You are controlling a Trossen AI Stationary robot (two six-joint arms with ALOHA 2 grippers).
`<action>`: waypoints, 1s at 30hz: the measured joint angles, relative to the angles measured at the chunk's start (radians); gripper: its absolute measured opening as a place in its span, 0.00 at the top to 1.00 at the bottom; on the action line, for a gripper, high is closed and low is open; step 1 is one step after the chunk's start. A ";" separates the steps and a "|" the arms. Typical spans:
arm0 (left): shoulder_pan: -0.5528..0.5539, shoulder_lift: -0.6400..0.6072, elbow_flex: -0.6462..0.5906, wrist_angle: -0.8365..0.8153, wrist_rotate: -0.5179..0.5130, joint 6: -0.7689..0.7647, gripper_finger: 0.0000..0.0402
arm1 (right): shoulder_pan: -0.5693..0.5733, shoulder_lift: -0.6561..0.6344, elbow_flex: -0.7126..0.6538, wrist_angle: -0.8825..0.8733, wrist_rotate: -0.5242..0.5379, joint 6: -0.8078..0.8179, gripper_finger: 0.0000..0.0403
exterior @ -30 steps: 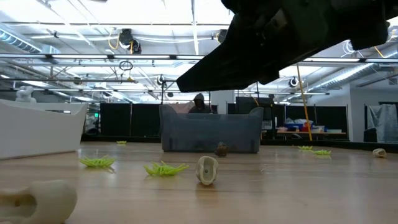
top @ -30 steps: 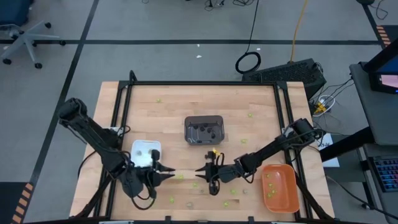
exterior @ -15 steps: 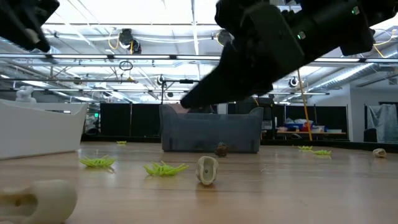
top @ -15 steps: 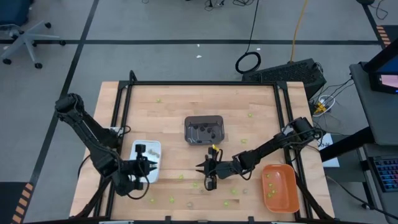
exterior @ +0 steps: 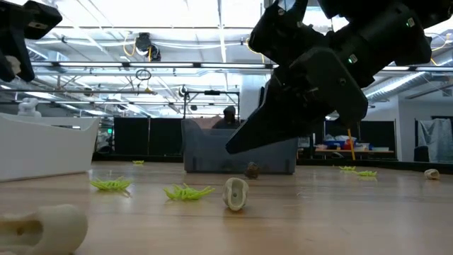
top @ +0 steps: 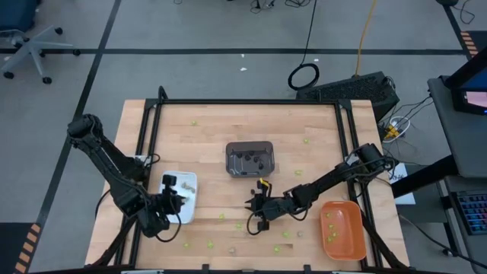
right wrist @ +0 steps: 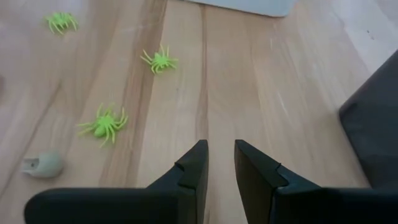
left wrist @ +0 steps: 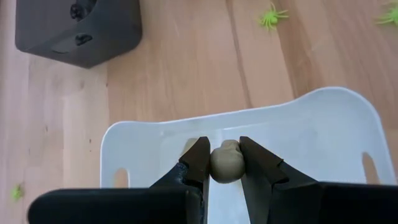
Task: Sort Halloween decoration
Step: Put the white skull toy into the white bin, then put the black skull toy into the black bin
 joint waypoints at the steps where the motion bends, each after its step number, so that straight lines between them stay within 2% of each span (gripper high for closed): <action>1: 0.000 0.000 0.000 -0.003 0.000 0.000 0.85 | 0.000 0.000 0.000 -0.005 0.000 0.001 0.84; 5: 0.003 0.000 0.000 -0.003 0.001 -0.021 0.85 | 0.001 0.000 0.000 -0.011 0.002 0.019 0.84; 9: 0.016 0.000 -0.001 -0.046 0.000 -0.156 0.82 | 0.017 -0.009 0.000 -0.051 0.074 0.046 0.84; 12: 0.015 0.001 -0.001 -0.081 -0.001 -0.218 0.76 | 0.026 -0.026 0.000 -0.107 0.131 0.087 0.84; 18: 0.017 0.001 -0.023 -0.075 -0.003 -0.290 0.60 | 0.037 -0.035 0.000 -0.184 0.153 0.181 0.82; 21: 0.025 0.001 -0.037 -0.077 -0.007 -0.340 0.55 | 0.033 -0.035 0.000 -0.232 0.154 0.238 0.78; 24: 0.028 0.001 -0.039 -0.075 -0.032 -0.380 0.54 | 0.021 -0.034 0.000 -0.253 0.155 0.285 0.72; 30: 0.019 0.001 -0.039 -0.053 -0.152 -0.417 0.55 | 0.004 -0.030 0.000 -0.245 0.178 0.320 0.58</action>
